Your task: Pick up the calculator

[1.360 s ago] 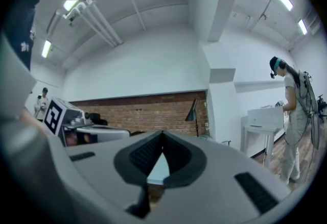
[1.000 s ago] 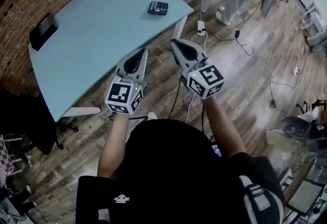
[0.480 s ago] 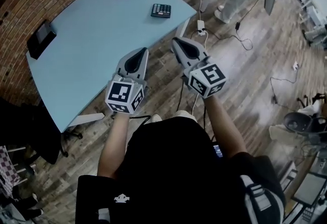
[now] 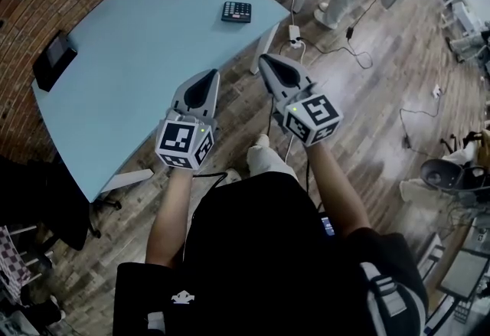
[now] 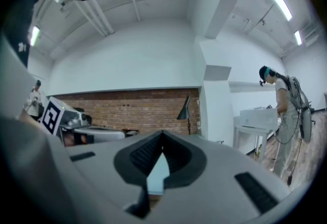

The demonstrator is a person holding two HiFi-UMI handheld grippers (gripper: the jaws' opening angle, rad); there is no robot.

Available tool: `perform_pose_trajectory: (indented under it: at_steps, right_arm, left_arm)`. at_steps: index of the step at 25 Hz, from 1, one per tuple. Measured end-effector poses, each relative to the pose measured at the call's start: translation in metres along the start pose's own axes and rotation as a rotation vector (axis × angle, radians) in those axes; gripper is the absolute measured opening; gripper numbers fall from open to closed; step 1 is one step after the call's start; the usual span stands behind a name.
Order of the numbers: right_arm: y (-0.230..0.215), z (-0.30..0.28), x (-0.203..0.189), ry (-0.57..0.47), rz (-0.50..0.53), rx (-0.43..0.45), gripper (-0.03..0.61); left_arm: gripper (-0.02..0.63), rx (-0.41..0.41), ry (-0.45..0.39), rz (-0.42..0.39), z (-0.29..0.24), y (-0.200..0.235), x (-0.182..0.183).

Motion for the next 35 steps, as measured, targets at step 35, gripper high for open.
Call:
perform_pose_trajectory:
  at_steps: [35]
  right_arm:
    - [-0.134, -0.068, -0.009, 0.012, -0.015, 0.052, 0.005]
  left_arm:
    - [0.008, 0.073, 0.055, 0.008, -0.135, 0.028, -0.016]
Point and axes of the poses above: the fingertips, and each gripper's own axes: z backward along the fingers, y to its left, x out of its top, the point moved 4 cm from there along z, backward along the fingers, and after that the axes turned 6 degrees about x, right-handed, at the moved point
